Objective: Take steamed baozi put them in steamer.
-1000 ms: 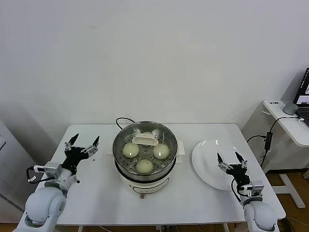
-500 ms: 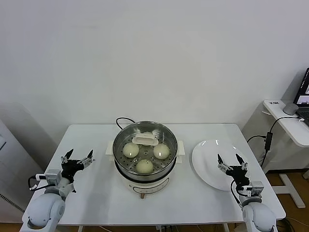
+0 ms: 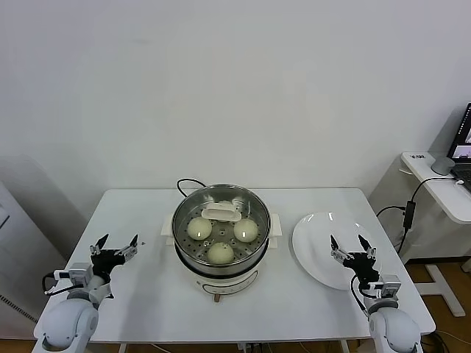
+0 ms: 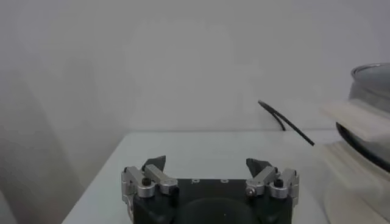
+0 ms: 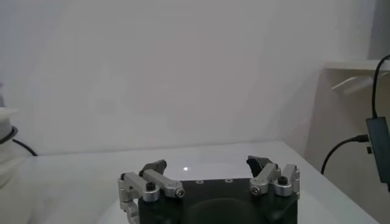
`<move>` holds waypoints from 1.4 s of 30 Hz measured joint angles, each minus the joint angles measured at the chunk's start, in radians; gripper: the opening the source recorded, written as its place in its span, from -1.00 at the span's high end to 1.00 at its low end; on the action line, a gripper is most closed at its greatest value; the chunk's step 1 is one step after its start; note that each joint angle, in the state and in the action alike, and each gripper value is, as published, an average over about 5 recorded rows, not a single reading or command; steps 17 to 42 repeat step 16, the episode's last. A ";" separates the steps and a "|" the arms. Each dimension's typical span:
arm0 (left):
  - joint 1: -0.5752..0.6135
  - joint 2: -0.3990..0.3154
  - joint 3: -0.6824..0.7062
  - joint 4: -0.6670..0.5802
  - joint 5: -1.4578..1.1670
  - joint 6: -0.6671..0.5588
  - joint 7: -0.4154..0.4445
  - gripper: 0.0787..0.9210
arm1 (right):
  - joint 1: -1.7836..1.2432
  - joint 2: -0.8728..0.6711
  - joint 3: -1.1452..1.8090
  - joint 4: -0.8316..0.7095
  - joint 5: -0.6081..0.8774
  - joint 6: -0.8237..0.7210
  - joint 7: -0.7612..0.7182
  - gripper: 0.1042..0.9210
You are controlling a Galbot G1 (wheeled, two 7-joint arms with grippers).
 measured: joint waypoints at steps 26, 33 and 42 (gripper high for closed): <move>0.002 -0.004 -0.004 0.009 0.000 -0.001 -0.002 -0.77 | 0.001 0.005 0.001 -0.002 -0.034 -0.010 -0.001 -0.76; 0.002 -0.004 -0.004 0.009 0.000 -0.001 -0.002 -0.77 | 0.001 0.005 0.001 -0.002 -0.034 -0.010 -0.001 -0.76; 0.002 -0.004 -0.004 0.009 0.000 -0.001 -0.002 -0.77 | 0.001 0.005 0.001 -0.002 -0.034 -0.010 -0.001 -0.76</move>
